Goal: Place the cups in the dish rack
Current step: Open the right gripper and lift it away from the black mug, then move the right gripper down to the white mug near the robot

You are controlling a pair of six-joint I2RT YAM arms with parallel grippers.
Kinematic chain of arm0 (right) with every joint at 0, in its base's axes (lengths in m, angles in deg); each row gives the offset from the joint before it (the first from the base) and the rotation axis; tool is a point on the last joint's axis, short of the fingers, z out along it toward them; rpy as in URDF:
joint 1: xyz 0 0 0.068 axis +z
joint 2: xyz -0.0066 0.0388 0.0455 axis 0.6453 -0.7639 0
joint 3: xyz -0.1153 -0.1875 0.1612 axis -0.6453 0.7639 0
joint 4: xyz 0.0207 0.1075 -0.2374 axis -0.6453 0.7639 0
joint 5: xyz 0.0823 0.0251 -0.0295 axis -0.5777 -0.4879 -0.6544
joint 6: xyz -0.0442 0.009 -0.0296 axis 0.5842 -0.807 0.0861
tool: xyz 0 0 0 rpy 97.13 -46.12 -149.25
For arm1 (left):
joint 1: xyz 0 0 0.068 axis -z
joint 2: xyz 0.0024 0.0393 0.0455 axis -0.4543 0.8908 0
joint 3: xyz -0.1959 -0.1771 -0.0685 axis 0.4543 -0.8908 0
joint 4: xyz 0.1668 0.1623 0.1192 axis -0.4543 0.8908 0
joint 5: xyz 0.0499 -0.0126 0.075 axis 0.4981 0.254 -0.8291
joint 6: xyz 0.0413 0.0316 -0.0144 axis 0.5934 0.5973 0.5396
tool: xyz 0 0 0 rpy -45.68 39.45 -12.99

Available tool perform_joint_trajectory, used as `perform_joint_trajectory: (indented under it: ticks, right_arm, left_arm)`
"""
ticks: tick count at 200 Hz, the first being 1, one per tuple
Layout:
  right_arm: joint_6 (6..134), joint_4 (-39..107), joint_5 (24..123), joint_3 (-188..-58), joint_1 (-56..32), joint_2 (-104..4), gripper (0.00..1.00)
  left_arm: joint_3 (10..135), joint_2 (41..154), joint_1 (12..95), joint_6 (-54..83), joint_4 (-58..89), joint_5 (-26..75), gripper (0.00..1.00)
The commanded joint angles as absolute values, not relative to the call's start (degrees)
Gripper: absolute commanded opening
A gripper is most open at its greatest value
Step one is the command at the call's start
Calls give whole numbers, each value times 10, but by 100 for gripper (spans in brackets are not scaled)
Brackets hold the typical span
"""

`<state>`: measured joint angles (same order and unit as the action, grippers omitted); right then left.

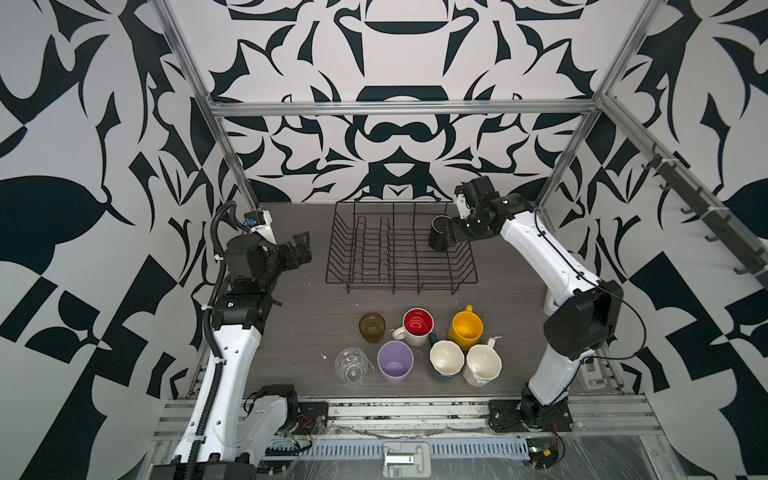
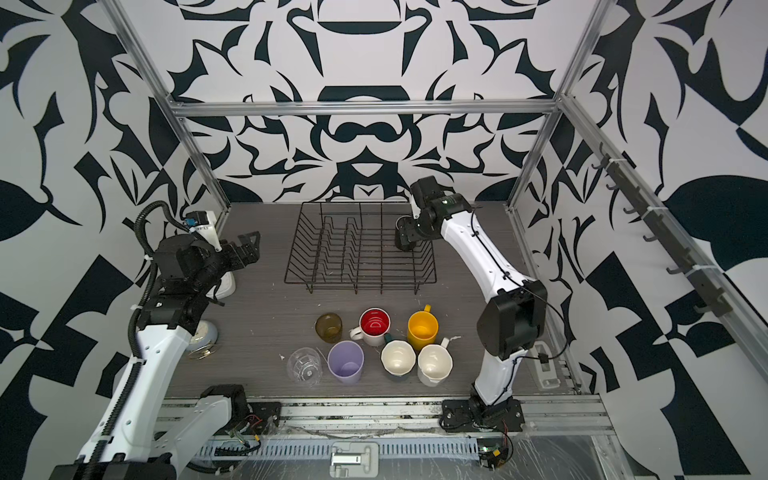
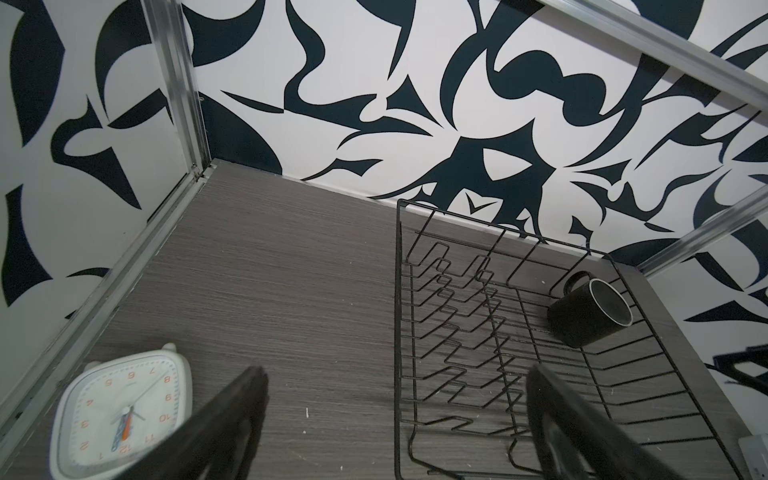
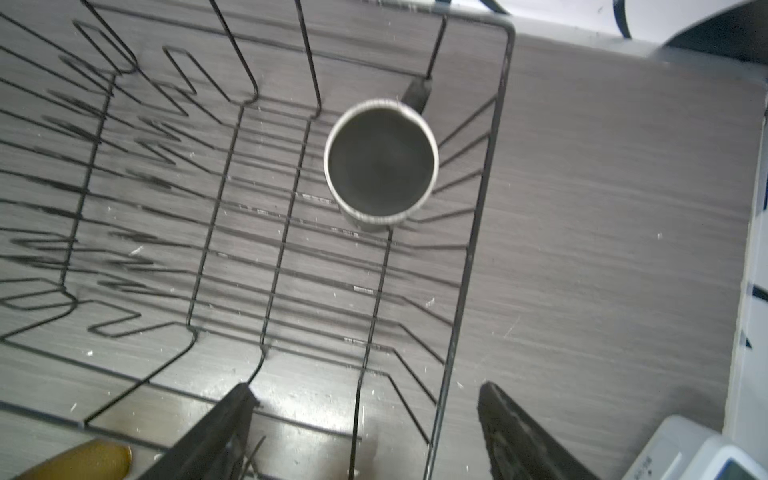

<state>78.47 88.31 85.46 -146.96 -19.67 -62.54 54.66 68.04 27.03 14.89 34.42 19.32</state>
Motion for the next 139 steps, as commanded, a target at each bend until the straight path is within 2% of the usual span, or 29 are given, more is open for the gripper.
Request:
perform_joint_trajectory:
  ticks: [1,79,139]
  right_arm:
    - [768,868,864,-1427,-194,-565,86]
    - [713,966,901,-1259,-178,-376,79]
    - [610,1067,921,-1147,-111,-253,67]
  left_arm:
    - [544,676,268,148,348,199,99]
    - [545,675,269,146,348,204,99]
    - [545,675,268,143,348,208,100]
